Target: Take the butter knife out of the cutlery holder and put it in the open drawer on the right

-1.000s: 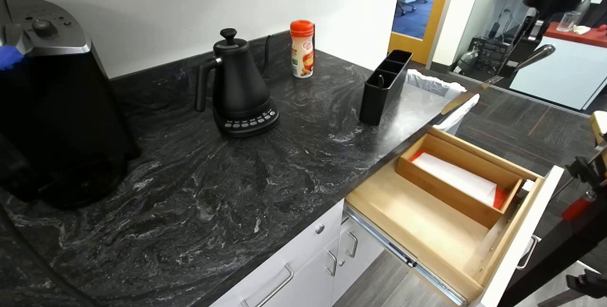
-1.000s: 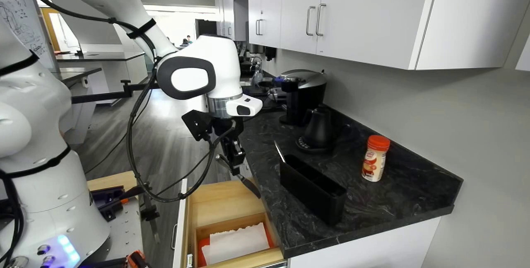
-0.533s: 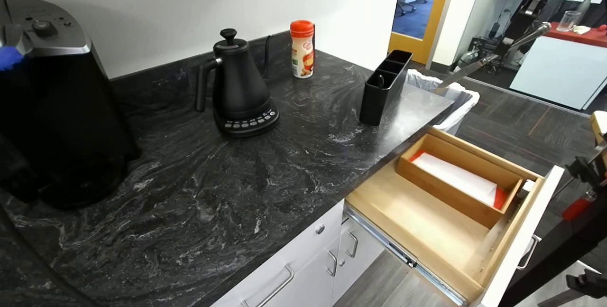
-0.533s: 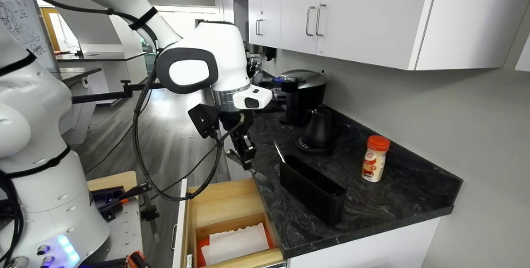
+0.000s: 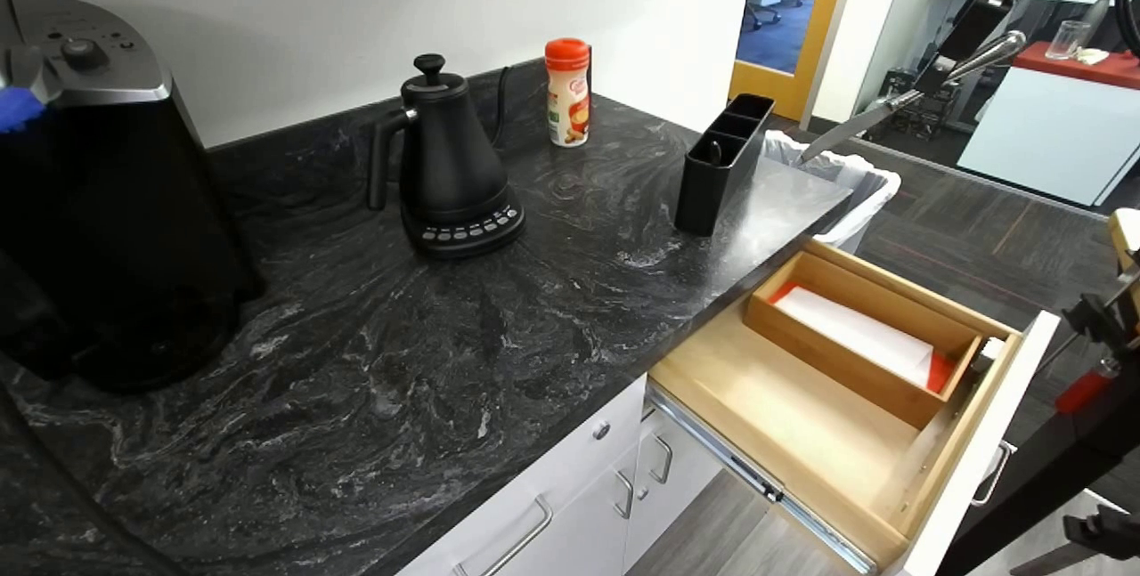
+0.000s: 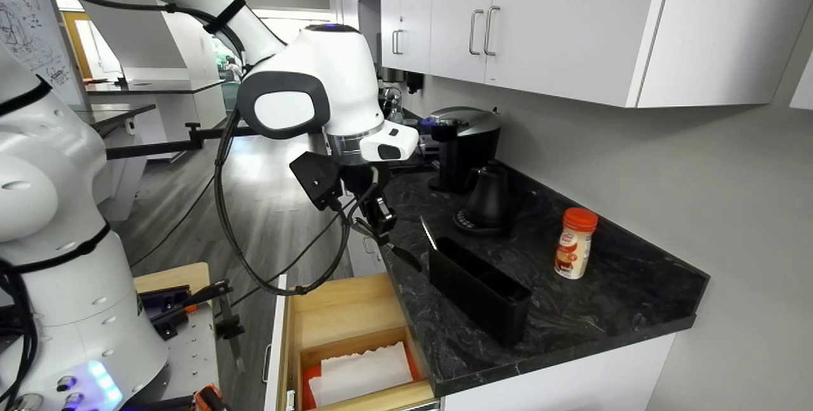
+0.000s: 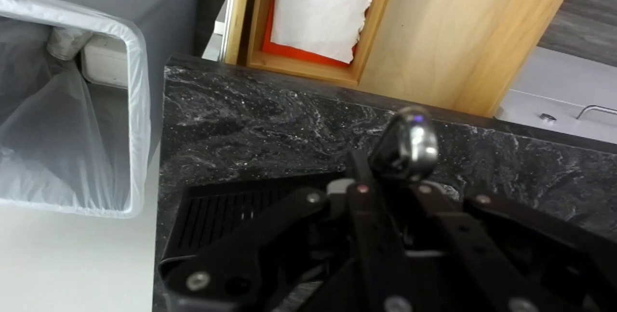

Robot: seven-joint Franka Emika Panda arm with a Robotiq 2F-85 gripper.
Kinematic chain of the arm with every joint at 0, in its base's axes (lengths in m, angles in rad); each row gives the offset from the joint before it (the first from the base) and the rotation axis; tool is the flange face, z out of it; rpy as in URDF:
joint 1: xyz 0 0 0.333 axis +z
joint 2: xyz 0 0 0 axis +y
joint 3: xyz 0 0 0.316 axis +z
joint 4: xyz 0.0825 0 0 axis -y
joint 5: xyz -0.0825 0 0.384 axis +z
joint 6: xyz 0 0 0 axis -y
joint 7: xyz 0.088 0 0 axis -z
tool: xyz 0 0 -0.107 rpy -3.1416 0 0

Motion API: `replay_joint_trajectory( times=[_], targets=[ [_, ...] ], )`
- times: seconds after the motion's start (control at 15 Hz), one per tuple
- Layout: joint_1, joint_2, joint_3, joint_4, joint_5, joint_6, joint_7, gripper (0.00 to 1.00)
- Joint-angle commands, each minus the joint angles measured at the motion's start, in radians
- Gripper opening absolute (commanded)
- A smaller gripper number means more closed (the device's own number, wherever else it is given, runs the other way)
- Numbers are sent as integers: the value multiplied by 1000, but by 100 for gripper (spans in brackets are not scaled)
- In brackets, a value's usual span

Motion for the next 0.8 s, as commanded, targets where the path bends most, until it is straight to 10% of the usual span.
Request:
replay_joint_trajectory(
  times=[0.0, 0.73],
  targets=[
    [42, -36, -28, -16, 80, -25, -54, 3],
    [21, 54, -48, -4, 154, -135, -67, 3]
  ],
)
